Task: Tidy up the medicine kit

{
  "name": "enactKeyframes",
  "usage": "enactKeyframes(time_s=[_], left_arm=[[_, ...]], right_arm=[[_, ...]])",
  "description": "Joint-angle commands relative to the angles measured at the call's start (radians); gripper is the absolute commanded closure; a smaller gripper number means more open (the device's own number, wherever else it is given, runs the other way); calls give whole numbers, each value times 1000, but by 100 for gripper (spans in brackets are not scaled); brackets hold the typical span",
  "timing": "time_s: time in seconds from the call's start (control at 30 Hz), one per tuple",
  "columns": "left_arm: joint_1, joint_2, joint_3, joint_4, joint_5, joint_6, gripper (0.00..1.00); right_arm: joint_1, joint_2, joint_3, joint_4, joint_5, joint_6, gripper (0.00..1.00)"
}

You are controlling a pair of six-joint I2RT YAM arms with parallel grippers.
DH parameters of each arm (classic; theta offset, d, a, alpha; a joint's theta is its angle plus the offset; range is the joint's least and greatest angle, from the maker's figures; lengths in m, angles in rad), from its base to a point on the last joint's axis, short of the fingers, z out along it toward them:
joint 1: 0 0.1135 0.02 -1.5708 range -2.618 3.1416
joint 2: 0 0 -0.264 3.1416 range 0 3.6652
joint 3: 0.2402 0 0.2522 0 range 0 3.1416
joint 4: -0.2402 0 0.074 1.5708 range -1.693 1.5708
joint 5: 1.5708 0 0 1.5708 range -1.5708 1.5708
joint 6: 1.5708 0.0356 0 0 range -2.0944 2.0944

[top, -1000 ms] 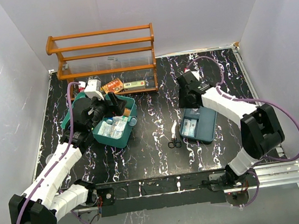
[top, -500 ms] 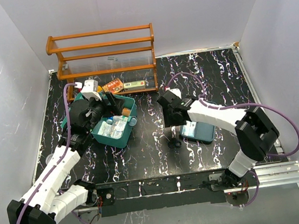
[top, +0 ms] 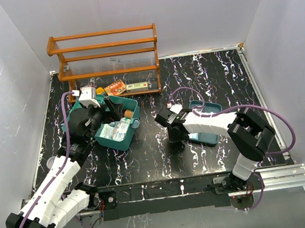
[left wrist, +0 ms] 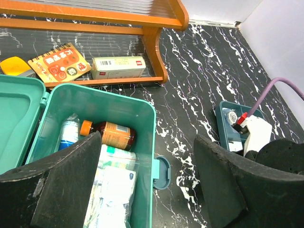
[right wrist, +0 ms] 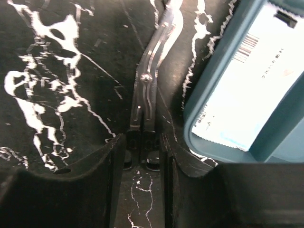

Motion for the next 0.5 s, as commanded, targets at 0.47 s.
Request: enactKeyframes(time_s=[0.47], left_arm=[[5,-10,8,9,-10,18,23]], right_arm=[[4,56,-46,72,-22,30,67]])
